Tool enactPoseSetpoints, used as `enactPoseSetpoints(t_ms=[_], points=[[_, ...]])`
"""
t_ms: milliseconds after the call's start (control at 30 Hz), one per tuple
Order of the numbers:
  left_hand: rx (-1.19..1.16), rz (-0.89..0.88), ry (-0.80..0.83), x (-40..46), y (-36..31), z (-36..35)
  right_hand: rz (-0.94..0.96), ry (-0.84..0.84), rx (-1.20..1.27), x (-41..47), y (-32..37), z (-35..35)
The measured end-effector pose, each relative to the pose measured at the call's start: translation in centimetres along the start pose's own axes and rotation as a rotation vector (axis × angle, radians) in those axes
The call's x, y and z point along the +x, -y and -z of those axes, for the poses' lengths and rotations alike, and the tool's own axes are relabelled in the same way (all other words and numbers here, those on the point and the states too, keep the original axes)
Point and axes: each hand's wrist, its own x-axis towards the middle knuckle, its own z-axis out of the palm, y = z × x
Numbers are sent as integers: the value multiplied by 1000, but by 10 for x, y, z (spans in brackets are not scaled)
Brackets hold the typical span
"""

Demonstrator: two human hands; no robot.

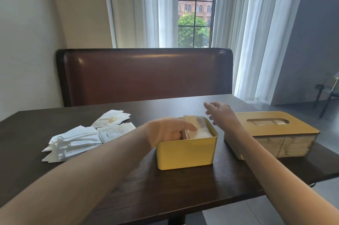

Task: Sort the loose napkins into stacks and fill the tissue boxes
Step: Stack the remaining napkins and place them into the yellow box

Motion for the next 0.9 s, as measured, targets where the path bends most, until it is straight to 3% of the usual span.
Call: enactPoseSetpoints(t_ms=[133,267,467,600,633,767,900], points=[[-24,9,-66,5,1,-1,0,7,-4,2,-3,-3],[114,-23,-94,10,3,-1,0,27,-10,2,-4,-5],[89,2,-32,-4,-2,-1,11,29,-13,1,-4,-4],[-18,54,139,-18,-13,2,-1,16,-8,1,-4,-3],[-13,61,128,-25,-15,0,-5,14,-6,1,-3,-3],[208,-131,-180,-31,-19,-3,-3,5,15,-1,0,-5],[64,-188,-132,-21,-18,-7,-4,-18,33,-4,4,-8]])
